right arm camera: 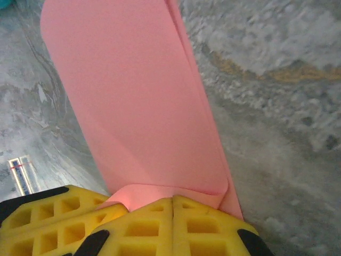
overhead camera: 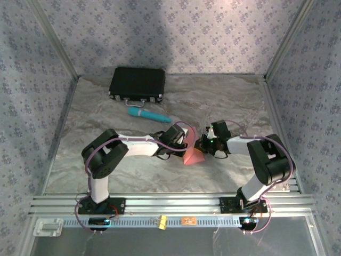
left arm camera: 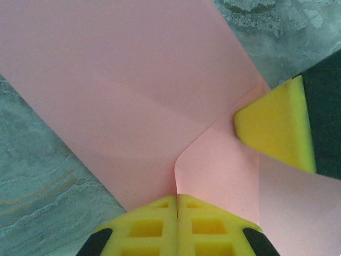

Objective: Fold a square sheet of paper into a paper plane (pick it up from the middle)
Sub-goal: Fold the triangle a second time at the center of the table.

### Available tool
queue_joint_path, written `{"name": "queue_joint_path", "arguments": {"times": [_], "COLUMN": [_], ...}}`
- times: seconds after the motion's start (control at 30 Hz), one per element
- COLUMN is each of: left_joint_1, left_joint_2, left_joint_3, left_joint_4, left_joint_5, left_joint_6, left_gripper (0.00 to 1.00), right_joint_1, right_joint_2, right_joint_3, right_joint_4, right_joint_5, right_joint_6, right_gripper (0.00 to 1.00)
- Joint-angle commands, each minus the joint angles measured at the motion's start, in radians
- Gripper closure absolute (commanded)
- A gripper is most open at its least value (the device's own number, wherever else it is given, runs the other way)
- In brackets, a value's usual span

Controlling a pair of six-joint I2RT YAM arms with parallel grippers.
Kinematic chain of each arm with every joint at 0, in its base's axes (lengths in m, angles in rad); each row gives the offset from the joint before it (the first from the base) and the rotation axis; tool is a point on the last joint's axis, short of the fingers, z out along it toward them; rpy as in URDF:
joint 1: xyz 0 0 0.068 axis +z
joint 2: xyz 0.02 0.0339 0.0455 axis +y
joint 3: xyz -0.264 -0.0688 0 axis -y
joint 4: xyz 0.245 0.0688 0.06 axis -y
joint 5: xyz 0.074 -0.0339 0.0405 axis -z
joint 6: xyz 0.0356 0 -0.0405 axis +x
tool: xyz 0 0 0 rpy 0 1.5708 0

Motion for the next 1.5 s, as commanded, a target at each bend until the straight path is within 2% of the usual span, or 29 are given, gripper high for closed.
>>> {"name": "queue_joint_path", "arguments": {"times": [0.0, 0.23, 0.33, 0.43, 0.67, 0.9, 1.13, 1.47], "left_joint_1": [0.001, 0.003, 0.003, 0.003, 0.003, 0.004, 0.003, 0.003], "left_joint_2": [0.033, 0.032, 0.033, 0.033, 0.031, 0.033, 0.034, 0.036], "left_joint_3": [0.003, 0.002, 0.003, 0.003, -0.003, -0.006, -0.002, -0.004], "left_joint_4": [-0.073, -0.074, -0.074, -0.073, -0.068, -0.062, -0.057, -0.056], "left_joint_5": [0.008, 0.009, 0.010, 0.009, 0.009, 0.011, 0.017, 0.019], "left_joint_6": [0.026, 0.024, 0.026, 0.024, 0.022, 0.021, 0.018, 0.018], "left_gripper": [1.00, 1.00, 1.00, 1.00, 1.00, 1.00, 1.00, 1.00], "right_joint_1": [-0.020, -0.044, -0.057, -0.065, -0.099, -0.154, -0.079, 0.028], "right_joint_2": [0.036, -0.050, -0.030, 0.020, 0.056, -0.031, -0.157, -0.095], "right_joint_3": [-0.040, -0.001, 0.027, 0.019, -0.058, -0.050, 0.011, 0.002], "right_joint_4": [0.022, 0.007, -0.032, 0.003, 0.020, 0.078, -0.057, 0.001], "right_joint_5": [0.021, -0.034, -0.028, -0.046, 0.052, -0.045, -0.048, -0.100], "right_joint_6": [0.000, 0.007, -0.031, -0.031, 0.019, 0.052, -0.022, 0.004], "right_gripper": [0.99, 0.96, 0.95, 0.95, 0.98, 0.96, 0.95, 0.95]}}
